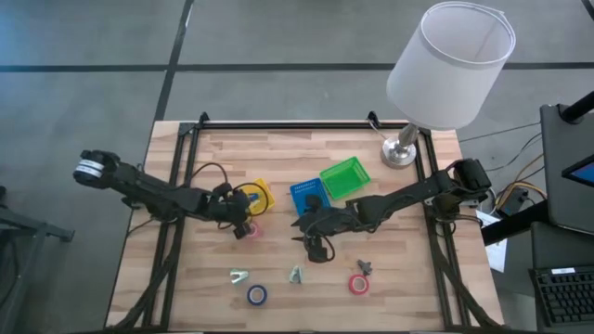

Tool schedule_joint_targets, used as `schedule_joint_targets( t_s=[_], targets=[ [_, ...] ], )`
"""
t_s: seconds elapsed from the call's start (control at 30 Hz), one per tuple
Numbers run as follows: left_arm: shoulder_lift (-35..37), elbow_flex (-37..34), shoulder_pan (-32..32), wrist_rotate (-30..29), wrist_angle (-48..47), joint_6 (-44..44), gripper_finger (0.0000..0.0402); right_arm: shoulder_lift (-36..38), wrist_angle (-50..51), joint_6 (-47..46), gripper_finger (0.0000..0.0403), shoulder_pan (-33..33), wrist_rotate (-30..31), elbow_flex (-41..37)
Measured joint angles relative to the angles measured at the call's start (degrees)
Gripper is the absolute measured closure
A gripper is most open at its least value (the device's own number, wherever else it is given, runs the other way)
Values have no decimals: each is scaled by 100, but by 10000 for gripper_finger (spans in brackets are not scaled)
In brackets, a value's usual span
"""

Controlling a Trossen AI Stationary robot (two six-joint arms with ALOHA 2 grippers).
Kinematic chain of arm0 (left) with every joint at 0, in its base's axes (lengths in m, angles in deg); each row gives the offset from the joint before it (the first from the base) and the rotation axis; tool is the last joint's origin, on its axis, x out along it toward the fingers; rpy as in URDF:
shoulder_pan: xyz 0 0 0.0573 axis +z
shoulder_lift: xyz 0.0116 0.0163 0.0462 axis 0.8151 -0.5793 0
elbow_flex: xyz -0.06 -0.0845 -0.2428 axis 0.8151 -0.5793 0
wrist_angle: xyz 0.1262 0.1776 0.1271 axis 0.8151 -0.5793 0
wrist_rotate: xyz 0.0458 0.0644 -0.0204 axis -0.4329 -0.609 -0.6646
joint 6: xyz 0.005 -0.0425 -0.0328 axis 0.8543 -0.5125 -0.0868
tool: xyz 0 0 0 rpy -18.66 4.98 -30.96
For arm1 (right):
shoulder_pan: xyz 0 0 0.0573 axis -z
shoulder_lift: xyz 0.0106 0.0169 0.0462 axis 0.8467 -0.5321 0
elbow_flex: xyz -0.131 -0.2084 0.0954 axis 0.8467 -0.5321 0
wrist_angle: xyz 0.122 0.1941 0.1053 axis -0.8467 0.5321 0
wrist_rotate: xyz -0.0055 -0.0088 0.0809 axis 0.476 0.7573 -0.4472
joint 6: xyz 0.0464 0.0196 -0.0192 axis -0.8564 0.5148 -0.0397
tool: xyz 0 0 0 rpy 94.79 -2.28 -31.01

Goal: Pick and place Stapler, Stapler remover, tape
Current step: Put the yellow stapler into the yellow bin, then put the black staple remover into the blue bin

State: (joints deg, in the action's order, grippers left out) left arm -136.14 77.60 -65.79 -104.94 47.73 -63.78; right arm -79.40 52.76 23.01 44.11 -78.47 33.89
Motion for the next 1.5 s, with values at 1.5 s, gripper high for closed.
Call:
schedule_joint_targets(
  t_s=[1.5],
  targets=[
    [500,538,-874,358,1252,1522,287,1,450,-620,220,-1025,-649,-581]
  ],
)
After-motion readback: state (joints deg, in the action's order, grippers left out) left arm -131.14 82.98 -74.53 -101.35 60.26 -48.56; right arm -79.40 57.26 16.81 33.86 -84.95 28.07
